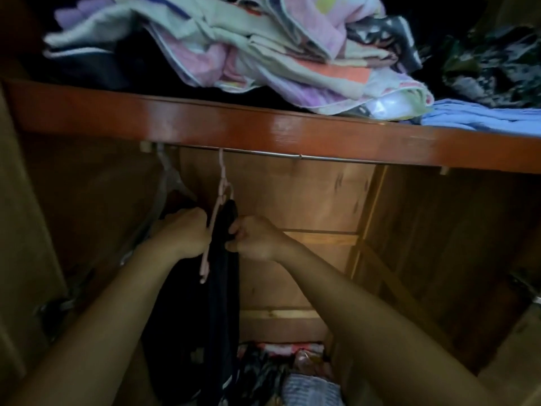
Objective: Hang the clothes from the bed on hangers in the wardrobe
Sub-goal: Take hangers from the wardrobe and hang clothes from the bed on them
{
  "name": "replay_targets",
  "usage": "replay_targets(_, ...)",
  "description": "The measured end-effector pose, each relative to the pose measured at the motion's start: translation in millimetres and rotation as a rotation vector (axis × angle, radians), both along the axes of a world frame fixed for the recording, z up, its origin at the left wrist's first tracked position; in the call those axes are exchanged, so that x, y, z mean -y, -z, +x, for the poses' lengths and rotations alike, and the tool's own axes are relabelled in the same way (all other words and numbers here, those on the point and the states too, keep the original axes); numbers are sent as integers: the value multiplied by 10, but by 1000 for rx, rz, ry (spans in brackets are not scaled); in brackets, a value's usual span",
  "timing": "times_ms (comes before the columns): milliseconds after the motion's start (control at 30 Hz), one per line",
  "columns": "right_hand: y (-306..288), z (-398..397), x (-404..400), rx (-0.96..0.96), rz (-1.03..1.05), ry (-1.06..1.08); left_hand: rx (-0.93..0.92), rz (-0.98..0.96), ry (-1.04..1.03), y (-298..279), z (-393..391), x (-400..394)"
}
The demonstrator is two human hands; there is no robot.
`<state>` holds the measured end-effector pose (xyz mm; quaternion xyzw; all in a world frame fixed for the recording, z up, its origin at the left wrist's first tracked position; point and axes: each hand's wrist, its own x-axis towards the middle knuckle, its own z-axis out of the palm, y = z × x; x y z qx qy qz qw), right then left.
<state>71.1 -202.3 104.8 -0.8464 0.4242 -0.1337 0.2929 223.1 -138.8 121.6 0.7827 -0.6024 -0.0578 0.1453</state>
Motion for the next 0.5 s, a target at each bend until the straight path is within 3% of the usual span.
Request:
replay_targets(167,107,468,248,150,174,90,-90,-18,-62,176,240,101)
replay_targets(333,244,798,502,506,260,248,-156,-88,-92,257,372,230)
replay_targets(500,320,877,618,504,153,310,-157,-107,-95,267,373,212)
